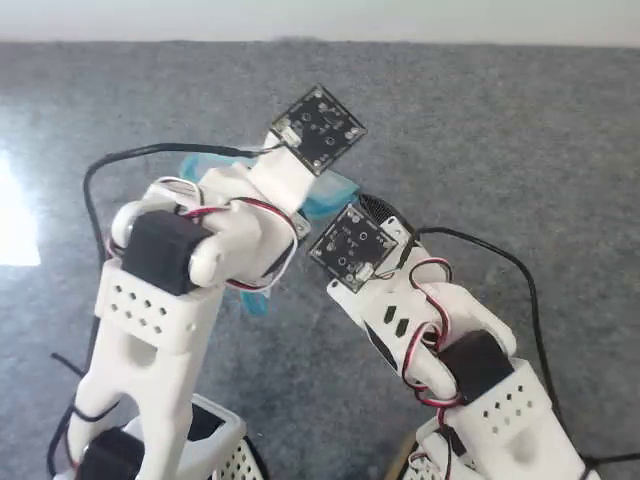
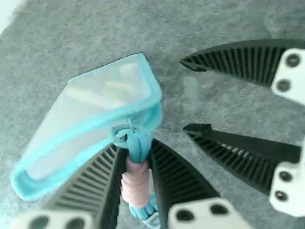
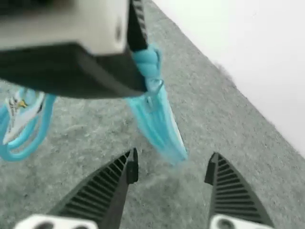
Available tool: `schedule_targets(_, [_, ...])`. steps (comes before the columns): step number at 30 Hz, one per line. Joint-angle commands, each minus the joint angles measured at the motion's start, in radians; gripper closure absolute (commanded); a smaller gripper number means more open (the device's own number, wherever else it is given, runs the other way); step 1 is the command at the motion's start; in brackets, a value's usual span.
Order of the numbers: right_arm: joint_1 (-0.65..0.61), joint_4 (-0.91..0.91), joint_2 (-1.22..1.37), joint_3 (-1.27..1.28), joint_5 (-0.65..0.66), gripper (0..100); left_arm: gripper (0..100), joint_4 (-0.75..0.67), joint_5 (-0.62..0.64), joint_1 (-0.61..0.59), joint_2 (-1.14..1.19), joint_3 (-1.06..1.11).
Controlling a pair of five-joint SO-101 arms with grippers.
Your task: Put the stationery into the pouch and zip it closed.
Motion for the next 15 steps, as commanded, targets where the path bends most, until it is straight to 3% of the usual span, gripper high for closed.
schedule_targets(1, [-0.012, -0.027, -0.027, -0.008, 0.052, 72.7, 99, 0.034, 0.023, 0.008, -0.017, -0.061])
schedule_targets(6, [-0.004, -0.07, -0.025, 0.014, 0.072, 68.4, 99, 0.034, 0.023, -0.006, -0.049, -0.062])
schedule_targets(11, [0.087, -0.186, 0.031, 0.095, 0.074, 70.8, 99, 0.035, 0.023, 0.002, -0.21, -0.061])
schedule_targets(15, [0.091, -0.259, 0.177, 0.068, 0.078, 70.7, 99, 0.035, 0.031, 0.086, -0.338, 0.004])
